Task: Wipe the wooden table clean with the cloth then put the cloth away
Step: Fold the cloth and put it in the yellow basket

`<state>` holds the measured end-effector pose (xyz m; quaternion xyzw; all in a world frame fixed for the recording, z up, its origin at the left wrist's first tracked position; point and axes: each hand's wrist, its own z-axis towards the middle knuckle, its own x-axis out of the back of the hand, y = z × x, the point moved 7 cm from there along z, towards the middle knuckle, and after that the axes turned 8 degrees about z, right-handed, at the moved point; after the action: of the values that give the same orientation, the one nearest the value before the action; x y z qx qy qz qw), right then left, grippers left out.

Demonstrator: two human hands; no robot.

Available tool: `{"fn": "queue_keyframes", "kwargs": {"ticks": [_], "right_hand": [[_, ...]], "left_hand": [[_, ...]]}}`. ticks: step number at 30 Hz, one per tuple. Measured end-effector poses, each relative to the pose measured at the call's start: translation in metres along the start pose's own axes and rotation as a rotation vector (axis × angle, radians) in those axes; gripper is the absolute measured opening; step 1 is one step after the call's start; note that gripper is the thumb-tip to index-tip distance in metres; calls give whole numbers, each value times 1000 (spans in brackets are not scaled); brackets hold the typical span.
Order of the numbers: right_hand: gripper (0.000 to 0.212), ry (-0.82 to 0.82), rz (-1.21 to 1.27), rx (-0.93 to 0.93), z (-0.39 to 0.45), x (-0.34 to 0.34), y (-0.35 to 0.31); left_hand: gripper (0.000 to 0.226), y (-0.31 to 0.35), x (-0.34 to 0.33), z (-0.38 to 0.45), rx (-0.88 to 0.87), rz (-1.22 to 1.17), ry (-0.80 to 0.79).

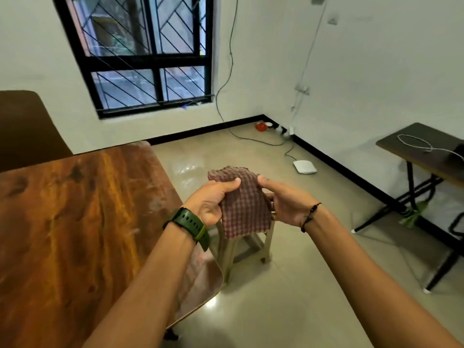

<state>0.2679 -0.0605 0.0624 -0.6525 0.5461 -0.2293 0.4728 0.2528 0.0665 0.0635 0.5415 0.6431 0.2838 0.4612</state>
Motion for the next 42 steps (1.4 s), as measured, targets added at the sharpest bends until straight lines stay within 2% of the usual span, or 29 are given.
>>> {"fn": "queue_keyframes", "kwargs": {"ticks": [2, 5, 8, 11, 14, 18, 24, 28, 32, 38, 42], "right_hand": [[25, 21, 34, -18, 11, 7, 3], [9, 111, 44, 8, 30, 20, 4], [19, 229, 50, 38, 55, 39, 8], [35, 260, 104, -15, 86, 58, 22], [42, 241, 79, -74, 123, 82, 27], [40, 186, 29, -94, 183, 120, 22], [49, 189, -298, -40, 272, 177, 27], [53, 134, -407, -10, 314, 191, 30], [55, 108, -432, 22, 352, 195, 34], [56, 110, -451, 67, 426, 206, 50], [63, 70, -489, 43, 468, 207, 79]], "left_hand": [[19, -7, 2, 12, 25, 80, 3], [30, -24, 11, 33, 95, 177, 22], [33, -37, 22, 54, 119, 153, 82], [37, -44, 22, 76, 103, 65, 98], [45, -54, 17, 107, 102, 29, 105], [54, -71, 12, 170, 124, -6, 179], [57, -88, -1, 256, 164, 6, 341], [69, -108, 0, 296, 206, -54, 442], [71, -114, 14, 329, 181, -90, 566], [73, -138, 53, 403, 156, -75, 612], [70, -175, 70, 432, 187, -229, 658]]}}
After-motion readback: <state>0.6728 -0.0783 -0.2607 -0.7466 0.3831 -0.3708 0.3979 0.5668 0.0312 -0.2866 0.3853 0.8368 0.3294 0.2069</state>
